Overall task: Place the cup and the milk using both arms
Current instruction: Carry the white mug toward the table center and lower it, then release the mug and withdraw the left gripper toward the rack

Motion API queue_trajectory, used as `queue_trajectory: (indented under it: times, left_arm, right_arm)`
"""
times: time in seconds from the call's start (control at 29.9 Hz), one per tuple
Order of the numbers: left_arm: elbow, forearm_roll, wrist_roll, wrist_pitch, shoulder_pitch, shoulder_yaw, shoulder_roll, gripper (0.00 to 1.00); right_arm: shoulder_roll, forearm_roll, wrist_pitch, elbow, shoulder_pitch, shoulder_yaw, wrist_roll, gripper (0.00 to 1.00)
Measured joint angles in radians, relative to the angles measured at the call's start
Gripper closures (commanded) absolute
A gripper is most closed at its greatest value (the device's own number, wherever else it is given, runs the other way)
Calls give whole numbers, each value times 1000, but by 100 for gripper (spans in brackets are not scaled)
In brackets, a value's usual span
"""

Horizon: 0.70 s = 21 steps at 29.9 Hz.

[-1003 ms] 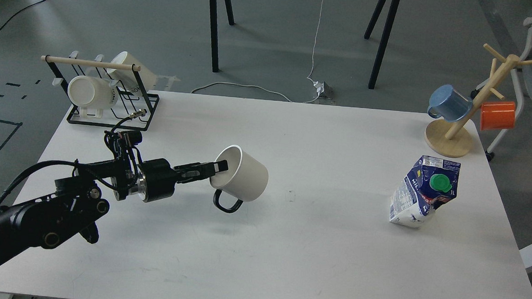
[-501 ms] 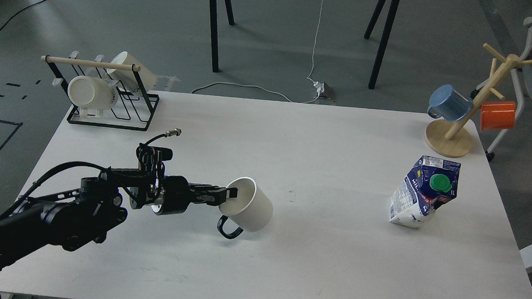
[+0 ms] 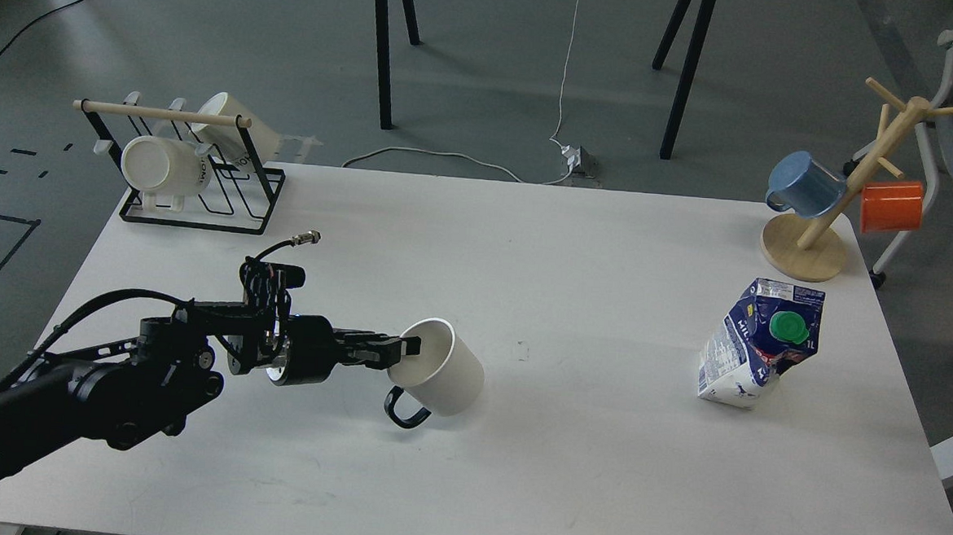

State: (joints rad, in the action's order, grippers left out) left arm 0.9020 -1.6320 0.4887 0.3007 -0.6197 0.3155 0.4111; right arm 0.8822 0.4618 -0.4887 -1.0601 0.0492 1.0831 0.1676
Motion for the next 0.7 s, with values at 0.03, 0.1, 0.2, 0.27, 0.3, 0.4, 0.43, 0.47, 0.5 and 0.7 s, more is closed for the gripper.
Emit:
queue_trajectory:
  times: [0.03, 0.1, 0.2, 0.27, 0.3, 0.4, 0.43, 0.47, 0.5, 0.7]
  left_arm:
    - [0, 0, 0, 0, 1, 0, -1, 85]
    - [0, -1, 0, 0, 2, 0, -3, 83]
    - [0, -1, 0, 0, 3, 0, 0, 83]
    - [0, 1, 0, 1, 3, 1, 4, 83]
    - [0, 2, 0, 1, 3, 1, 7, 82]
    - [1, 3, 0, 1, 4, 1, 12, 81]
    - [1, 3, 0, 1, 4, 1, 13, 79]
    - [2, 4, 0, 1, 4, 1, 13, 76]
    - [2, 5, 0, 1, 4, 1, 14, 71]
    - [12, 55, 0, 27, 4, 15, 18, 27]
  right_arm:
    - [-4, 0, 0, 0, 1, 0, 0, 4]
    - [-14, 0, 0, 0, 1, -1, 0, 4]
    - [-26, 0, 0, -1, 1, -2, 0, 4]
    - [-31, 0, 0, -1, 1, -2, 0, 4]
    - [-33, 0, 0, -1, 1, -2, 0, 4]
    - [-35, 0, 0, -1, 1, -1, -3, 4]
    - [-35, 0, 0, -1, 2, -1, -4, 4]
    - [-36, 0, 0, -1, 2, 0, -5, 4]
    - [-37, 0, 0, 0, 3, 0, -6, 4]
    - [-40, 1, 0, -2, 5, 0, -6, 4]
